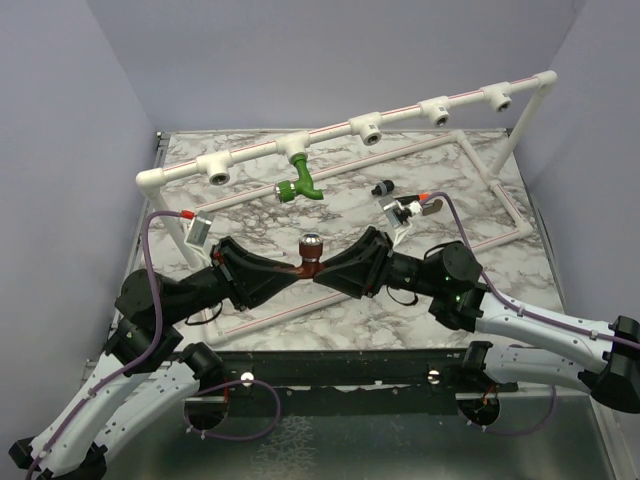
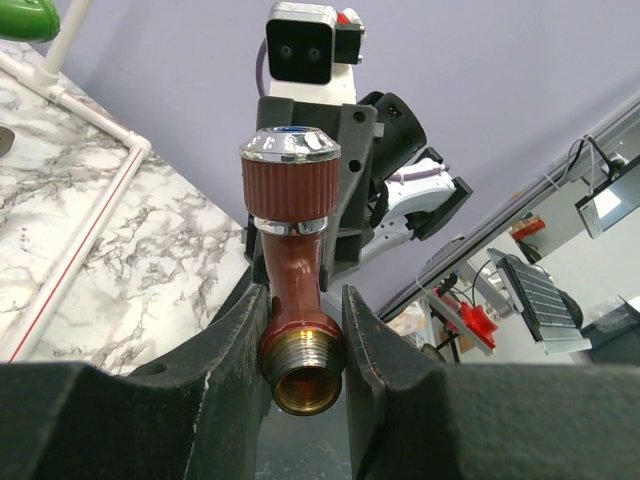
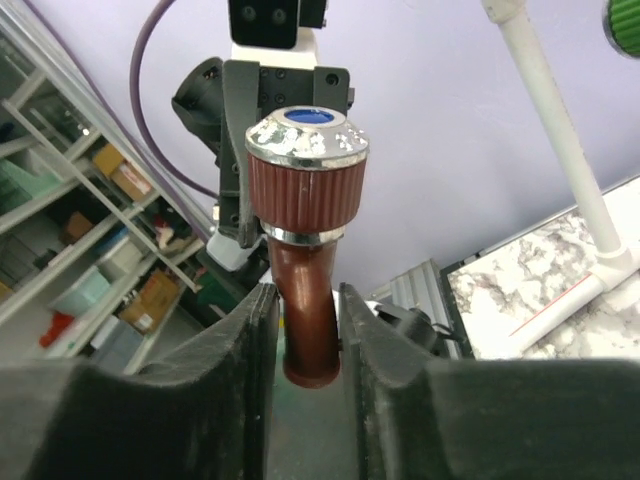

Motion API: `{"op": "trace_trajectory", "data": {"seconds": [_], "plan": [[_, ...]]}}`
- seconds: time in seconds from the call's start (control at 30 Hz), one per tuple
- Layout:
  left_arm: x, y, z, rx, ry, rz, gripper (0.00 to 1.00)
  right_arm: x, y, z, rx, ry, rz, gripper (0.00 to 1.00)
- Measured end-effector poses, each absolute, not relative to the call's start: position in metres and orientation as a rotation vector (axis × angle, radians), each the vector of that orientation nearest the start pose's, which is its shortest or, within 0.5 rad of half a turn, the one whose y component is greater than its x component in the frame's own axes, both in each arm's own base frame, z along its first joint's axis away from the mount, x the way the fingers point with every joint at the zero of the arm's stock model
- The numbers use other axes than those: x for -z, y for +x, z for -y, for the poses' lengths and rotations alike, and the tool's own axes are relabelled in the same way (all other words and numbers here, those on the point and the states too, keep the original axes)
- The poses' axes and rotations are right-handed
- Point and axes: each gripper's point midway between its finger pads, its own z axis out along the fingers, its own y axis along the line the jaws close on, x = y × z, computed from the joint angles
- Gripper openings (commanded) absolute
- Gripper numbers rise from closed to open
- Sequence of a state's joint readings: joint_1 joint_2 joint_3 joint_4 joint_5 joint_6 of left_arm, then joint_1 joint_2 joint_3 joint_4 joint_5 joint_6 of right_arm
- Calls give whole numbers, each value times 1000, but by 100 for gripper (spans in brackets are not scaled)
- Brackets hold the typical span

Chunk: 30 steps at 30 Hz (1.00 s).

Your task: Install the water faucets

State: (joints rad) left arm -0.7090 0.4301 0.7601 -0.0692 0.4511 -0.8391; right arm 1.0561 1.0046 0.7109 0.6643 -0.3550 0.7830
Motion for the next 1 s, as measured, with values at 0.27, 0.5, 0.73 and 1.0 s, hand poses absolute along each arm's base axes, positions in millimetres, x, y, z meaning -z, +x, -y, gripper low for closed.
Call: {"op": "trace_trajectory", "data": {"seconds": [0.27, 0.5, 0.73, 1.0], "plan": [[-392, 93, 215, 1585, 311, -1486, 7, -377, 99, -351, -1759, -565, -1330, 0], [-384, 98, 215, 1550, 289, -1525, 74, -376, 100, -346, -1715, -573, -1333, 1], [-394, 115, 208, 1422, 235, -1575, 87, -384, 104, -329, -1582, -587, -1327, 1], [-439, 142, 213, 1272, 289, -1555, 88, -406, 116, -298, -1379, -564, -1313, 1]]}}
